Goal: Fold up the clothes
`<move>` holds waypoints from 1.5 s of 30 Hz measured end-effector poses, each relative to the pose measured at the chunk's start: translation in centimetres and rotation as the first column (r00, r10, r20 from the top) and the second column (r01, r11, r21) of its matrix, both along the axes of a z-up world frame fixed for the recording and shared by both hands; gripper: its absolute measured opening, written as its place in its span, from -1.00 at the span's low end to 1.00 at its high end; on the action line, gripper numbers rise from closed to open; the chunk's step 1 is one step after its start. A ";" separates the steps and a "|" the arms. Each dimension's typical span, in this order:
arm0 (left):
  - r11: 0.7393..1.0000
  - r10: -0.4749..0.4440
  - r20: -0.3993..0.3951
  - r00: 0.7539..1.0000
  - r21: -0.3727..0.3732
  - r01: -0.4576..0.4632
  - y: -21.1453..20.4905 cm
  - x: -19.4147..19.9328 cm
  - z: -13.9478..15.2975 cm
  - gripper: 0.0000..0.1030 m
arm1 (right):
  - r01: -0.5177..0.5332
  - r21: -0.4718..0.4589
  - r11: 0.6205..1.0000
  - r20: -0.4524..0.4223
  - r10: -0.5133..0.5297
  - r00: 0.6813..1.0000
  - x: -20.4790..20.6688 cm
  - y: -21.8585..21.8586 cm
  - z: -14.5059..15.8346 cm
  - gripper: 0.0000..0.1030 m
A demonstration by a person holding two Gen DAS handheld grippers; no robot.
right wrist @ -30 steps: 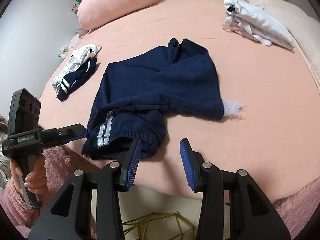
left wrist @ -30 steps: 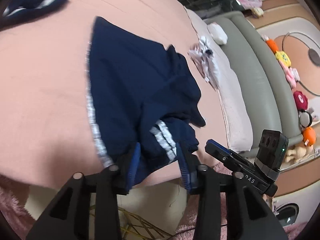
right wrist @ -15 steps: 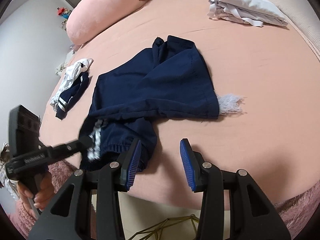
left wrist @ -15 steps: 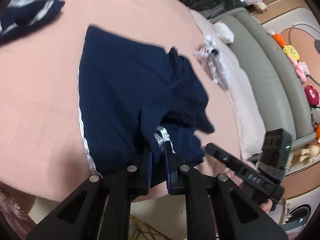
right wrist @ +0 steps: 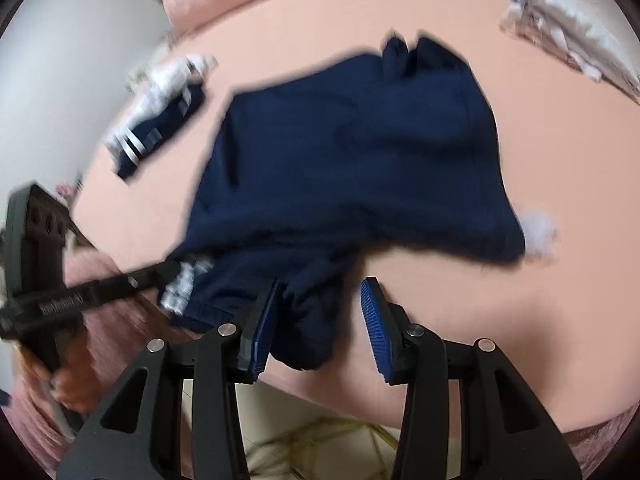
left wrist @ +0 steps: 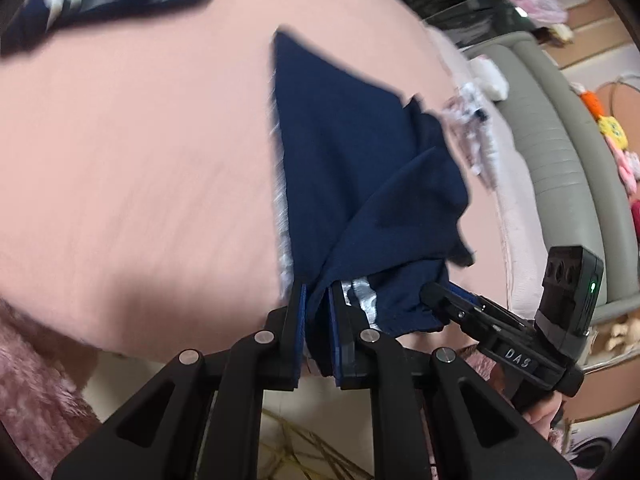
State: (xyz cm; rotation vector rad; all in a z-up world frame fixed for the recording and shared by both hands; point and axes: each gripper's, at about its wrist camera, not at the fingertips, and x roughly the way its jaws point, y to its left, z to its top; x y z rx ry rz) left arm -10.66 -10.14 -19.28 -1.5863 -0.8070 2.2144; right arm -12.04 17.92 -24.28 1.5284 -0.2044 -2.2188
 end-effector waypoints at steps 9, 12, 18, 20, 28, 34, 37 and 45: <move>0.998 -0.037 -0.062 0.997 -0.061 0.033 0.6 1.1 0.8 -0.58 | 0.045 0.084 0.995 -0.073 -0.039 0.997 1.7 1.1 1.3 -0.18; 0.990 -0.058 -0.055 0.997 -0.131 0.051 1.4 1.1 0.7 -0.58 | 0.041 0.046 0.998 -0.108 -0.035 0.994 1.8 1.0 2.1 -0.15; 0.992 0.007 -0.022 1.000 -0.128 -0.010 -0.6 1.4 0.2 -0.51 | 0.091 0.089 0.992 -0.002 -0.092 0.996 1.1 1.8 0.5 -0.14; 0.990 0.041 -0.054 0.998 -0.132 -0.048 -1.5 1.7 0.8 -0.50 | 0.105 0.084 0.991 -0.041 -0.102 0.994 1.4 2.1 1.0 -0.15; 0.960 -0.062 -0.018 0.998 -0.273 0.055 1.6 1.3 -0.5 -0.34 | 0.069 0.032 0.997 0.018 -0.069 0.997 1.2 1.2 0.5 -0.14; 0.950 -0.032 -0.087 0.996 -0.312 0.003 0.8 1.8 1.3 -0.30 | 0.225 -0.016 0.974 -0.001 -0.225 0.974 1.8 6.2 2.5 -0.13; 0.924 -0.116 -0.166 0.979 -0.380 0.045 3.8 0.8 3.2 -0.30 | 0.317 0.005 0.948 -0.033 -0.317 0.948 1.1 9.1 3.3 -0.13; 0.838 -0.415 -0.213 0.884 -0.468 0.280 15.5 -4.6 3.8 -0.28 | 0.391 -0.003 0.920 -0.019 -0.391 0.920 1.1 11.9 3.6 -0.12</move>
